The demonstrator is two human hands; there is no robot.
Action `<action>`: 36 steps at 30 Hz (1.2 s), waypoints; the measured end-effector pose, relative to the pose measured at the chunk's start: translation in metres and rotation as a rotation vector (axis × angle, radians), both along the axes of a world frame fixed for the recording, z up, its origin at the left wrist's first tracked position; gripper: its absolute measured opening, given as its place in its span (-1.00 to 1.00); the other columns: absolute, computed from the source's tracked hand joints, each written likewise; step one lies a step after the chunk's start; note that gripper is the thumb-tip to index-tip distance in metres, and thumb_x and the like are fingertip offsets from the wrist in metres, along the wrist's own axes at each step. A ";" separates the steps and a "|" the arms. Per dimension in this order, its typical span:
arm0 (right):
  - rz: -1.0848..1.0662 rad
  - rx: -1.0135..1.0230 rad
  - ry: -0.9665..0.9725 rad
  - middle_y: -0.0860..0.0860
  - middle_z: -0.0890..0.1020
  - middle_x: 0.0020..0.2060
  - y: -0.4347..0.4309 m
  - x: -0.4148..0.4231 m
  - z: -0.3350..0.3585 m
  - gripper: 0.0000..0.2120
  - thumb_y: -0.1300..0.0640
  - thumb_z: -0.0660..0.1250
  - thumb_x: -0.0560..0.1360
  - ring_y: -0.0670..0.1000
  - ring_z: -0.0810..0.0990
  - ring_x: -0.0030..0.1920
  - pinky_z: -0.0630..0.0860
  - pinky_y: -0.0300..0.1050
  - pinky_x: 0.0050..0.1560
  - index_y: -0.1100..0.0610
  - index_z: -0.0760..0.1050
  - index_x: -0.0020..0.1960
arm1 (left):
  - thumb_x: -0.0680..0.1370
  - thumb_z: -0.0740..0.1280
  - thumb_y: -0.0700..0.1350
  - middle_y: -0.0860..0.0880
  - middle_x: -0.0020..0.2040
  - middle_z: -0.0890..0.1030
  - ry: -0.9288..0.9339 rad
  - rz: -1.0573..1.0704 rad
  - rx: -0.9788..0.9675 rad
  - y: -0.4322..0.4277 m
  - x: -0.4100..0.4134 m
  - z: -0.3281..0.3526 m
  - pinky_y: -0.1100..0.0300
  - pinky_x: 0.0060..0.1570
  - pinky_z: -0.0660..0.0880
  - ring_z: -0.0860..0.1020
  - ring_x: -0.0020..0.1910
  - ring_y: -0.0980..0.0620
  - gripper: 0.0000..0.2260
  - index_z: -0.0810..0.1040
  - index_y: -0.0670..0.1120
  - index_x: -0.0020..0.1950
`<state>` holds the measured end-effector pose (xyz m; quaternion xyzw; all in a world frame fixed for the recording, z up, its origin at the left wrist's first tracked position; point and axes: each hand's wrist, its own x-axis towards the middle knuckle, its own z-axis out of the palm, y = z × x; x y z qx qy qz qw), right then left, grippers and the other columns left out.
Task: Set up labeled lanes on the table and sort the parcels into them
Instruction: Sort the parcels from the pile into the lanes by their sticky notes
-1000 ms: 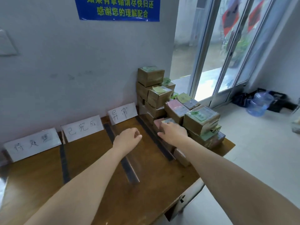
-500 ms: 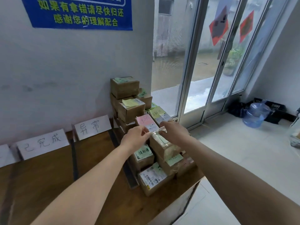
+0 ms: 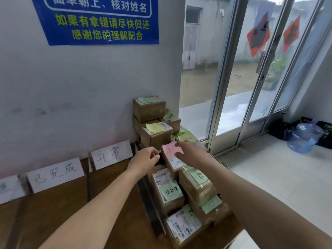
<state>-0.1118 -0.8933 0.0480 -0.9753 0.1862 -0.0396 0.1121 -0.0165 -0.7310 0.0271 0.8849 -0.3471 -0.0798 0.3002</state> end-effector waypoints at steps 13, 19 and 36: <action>-0.005 0.139 -0.103 0.03 0.56 0.23 -0.037 0.055 0.020 -0.68 0.03 0.25 0.58 0.05 0.51 0.19 0.50 0.01 0.14 0.04 0.46 0.31 | 0.59 0.28 -0.05 0.01 0.07 0.59 -0.041 0.011 -0.096 -0.023 0.083 0.016 0.07 0.00 0.57 0.53 -0.01 0.07 -0.82 0.52 -0.01 0.17; 0.032 0.191 -0.093 0.04 0.58 0.17 -0.070 0.087 0.016 -0.72 0.10 0.26 0.58 0.05 0.54 0.12 0.51 -0.05 0.12 0.09 0.49 0.28 | 0.54 0.34 -0.01 -0.06 0.38 0.37 -0.104 0.064 -0.028 -0.053 0.108 0.002 -0.02 0.24 0.45 0.39 0.34 -0.06 -0.51 0.31 0.01 0.44; 0.272 0.379 -0.001 0.05 0.62 0.16 -0.152 0.166 -0.014 -0.72 0.13 0.27 0.59 0.01 0.59 0.03 0.49 -0.17 -0.02 0.11 0.51 0.29 | 0.36 0.47 0.15 -0.10 0.49 0.10 0.014 0.215 0.439 -0.118 0.158 -0.021 -0.13 0.40 0.21 0.09 0.45 -0.19 -0.05 -0.08 0.15 0.55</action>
